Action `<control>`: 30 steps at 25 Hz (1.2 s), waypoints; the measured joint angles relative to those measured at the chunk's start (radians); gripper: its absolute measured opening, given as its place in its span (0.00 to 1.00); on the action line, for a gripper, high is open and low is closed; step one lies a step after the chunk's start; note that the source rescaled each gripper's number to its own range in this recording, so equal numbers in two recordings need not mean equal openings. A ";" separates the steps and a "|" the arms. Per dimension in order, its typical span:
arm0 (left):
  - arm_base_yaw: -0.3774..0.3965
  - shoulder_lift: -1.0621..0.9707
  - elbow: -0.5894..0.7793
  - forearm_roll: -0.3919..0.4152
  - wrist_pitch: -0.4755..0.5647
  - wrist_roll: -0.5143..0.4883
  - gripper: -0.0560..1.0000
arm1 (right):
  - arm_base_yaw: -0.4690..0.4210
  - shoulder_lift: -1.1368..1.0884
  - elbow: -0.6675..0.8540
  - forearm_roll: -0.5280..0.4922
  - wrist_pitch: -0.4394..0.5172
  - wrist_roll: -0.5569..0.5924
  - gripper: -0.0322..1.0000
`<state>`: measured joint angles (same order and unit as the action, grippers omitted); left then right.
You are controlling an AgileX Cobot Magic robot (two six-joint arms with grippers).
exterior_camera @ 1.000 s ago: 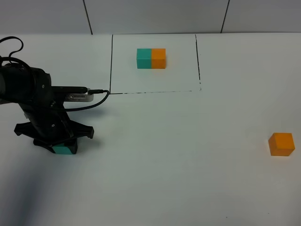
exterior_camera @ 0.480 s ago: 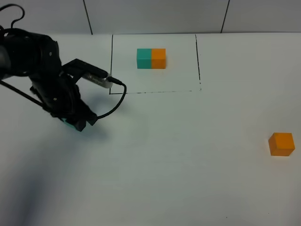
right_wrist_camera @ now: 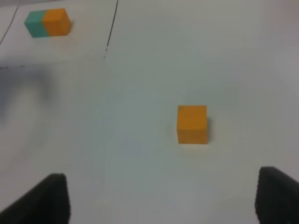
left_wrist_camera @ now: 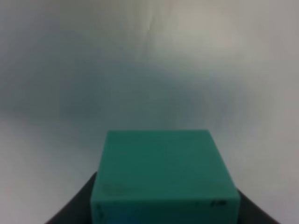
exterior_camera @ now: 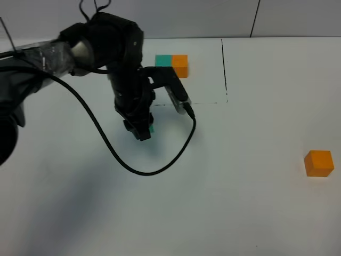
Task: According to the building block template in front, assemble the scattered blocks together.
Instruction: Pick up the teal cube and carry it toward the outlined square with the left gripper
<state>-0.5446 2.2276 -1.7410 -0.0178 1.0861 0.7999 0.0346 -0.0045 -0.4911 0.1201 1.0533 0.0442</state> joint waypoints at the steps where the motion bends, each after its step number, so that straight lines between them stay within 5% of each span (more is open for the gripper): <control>1: -0.015 0.022 -0.032 0.000 0.010 0.026 0.07 | 0.000 0.000 0.000 0.000 0.000 0.000 0.89; 12: -0.083 0.171 -0.235 0.018 0.076 0.106 0.07 | 0.000 0.000 0.000 0.000 0.000 0.000 0.89; 30: -0.089 0.230 -0.254 0.050 0.051 0.231 0.07 | 0.000 0.000 0.000 0.001 0.000 0.000 0.89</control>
<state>-0.6333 2.4575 -1.9950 0.0317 1.1369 1.0307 0.0346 -0.0045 -0.4911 0.1210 1.0533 0.0442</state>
